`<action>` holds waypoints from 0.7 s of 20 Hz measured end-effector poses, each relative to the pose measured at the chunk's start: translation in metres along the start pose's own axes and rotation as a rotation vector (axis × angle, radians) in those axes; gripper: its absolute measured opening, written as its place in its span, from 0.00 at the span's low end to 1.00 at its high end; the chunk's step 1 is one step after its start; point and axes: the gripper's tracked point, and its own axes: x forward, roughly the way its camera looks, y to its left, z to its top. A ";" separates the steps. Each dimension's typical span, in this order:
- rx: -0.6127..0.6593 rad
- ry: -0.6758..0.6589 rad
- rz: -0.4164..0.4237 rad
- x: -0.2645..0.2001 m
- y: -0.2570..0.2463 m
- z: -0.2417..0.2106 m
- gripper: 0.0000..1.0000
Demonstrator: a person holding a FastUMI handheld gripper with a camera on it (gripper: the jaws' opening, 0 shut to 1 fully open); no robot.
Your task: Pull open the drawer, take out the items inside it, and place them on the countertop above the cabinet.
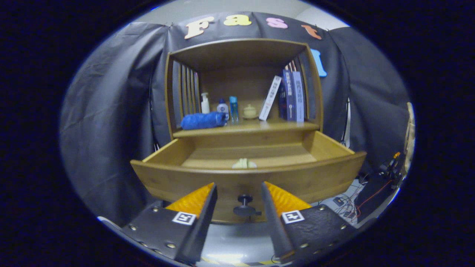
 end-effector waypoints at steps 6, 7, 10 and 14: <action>0.052 -0.068 -0.015 0.004 0.004 0.068 0.96; 0.053 -0.073 -0.025 0.012 0.003 0.077 0.98; 0.027 -0.052 -0.041 0.035 0.002 0.101 0.99; -0.013 0.038 -0.049 0.090 0.001 0.109 0.98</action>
